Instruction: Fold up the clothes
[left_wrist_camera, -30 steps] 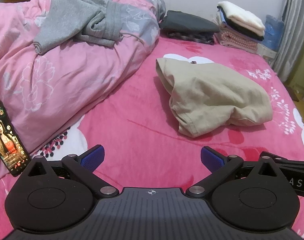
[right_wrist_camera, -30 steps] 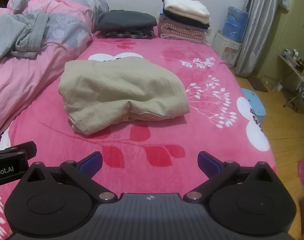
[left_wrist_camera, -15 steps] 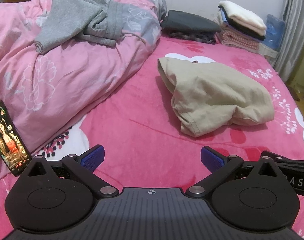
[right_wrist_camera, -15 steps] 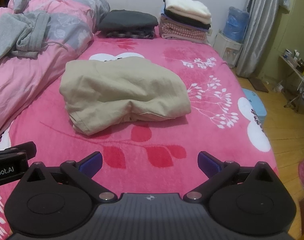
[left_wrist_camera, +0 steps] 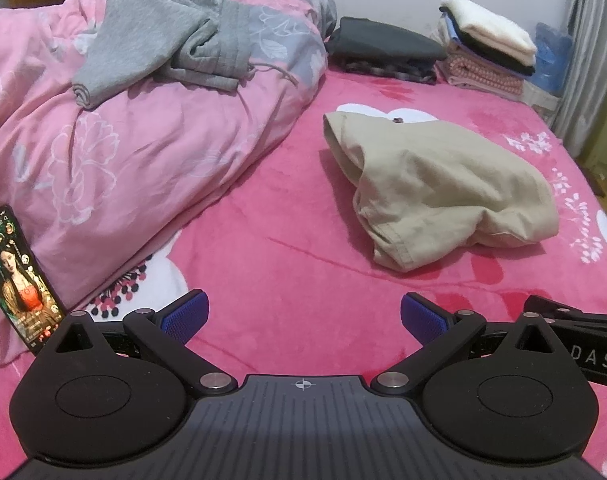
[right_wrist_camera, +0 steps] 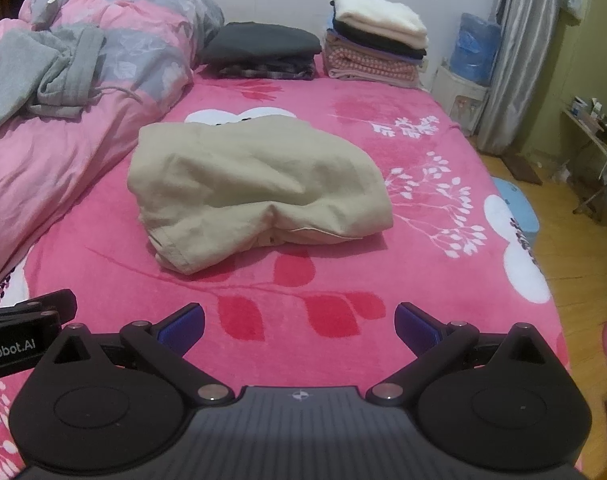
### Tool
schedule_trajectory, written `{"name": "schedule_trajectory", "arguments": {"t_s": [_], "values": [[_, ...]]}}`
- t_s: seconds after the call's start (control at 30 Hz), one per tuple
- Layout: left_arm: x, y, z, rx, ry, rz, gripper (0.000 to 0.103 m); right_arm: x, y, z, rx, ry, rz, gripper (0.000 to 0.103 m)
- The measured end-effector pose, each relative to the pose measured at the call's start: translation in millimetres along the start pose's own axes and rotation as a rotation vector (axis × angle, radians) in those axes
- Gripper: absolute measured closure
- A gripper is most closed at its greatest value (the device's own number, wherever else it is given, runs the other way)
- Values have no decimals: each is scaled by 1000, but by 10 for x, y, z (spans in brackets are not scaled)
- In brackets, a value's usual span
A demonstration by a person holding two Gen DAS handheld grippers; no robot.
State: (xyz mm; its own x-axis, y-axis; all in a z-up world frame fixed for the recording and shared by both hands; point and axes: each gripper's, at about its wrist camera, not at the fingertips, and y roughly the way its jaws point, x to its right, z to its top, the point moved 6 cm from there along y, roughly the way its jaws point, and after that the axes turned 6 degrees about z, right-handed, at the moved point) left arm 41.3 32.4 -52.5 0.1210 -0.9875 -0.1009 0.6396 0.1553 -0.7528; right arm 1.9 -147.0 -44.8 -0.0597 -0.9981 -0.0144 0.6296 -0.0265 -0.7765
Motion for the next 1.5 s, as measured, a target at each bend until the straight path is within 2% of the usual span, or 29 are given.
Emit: {"name": "schedule_trajectory", "arguments": {"t_s": [0.13, 0.3, 0.47, 0.53, 0.63, 0.77, 0.87, 0.97, 1.17, 1.3, 1.4, 1.5], "values": [[-57, 64, 28, 0, -6, -4, 0, -32, 57, 26, 2, 7, 7, 0], [-87, 161, 142, 21, -47, -62, 0, -74, 117, 82, 25, 10, 26, 0], [-40, 304, 309, 108, -10, -101, 0, -155, 257, 160, 51, -11, 72, 0], [-46, 370, 378, 147, 2, -90, 0, -168, 335, 223, 69, -15, 83, 0], [-75, 481, 459, 187, -40, -104, 0, -116, 446, 346, 123, -11, 85, 0], [-20, 694, 522, 171, -101, -180, 0, 30, 564, 504, 225, -34, 42, 0], [20, 853, 571, 158, -147, -237, 0, 134, 608, 653, 312, -81, 42, 0], [60, 1009, 622, 145, -192, -294, 0, 255, 670, 805, 352, -91, 42, 0], [145, 1302, 678, 115, -250, -394, 0, 531, 956, 1185, 309, -36, 143, 0], [227, 1426, 662, 106, -223, -437, 1, 681, 1180, 1494, 263, 10, 136, 0], [295, 1493, 676, 120, -188, -465, 5, 705, 1392, 1684, 181, 20, 116, 0], [345, 1554, 681, 122, -176, -503, 13, 659, 1623, 1799, 79, 35, 152, 0]]}}
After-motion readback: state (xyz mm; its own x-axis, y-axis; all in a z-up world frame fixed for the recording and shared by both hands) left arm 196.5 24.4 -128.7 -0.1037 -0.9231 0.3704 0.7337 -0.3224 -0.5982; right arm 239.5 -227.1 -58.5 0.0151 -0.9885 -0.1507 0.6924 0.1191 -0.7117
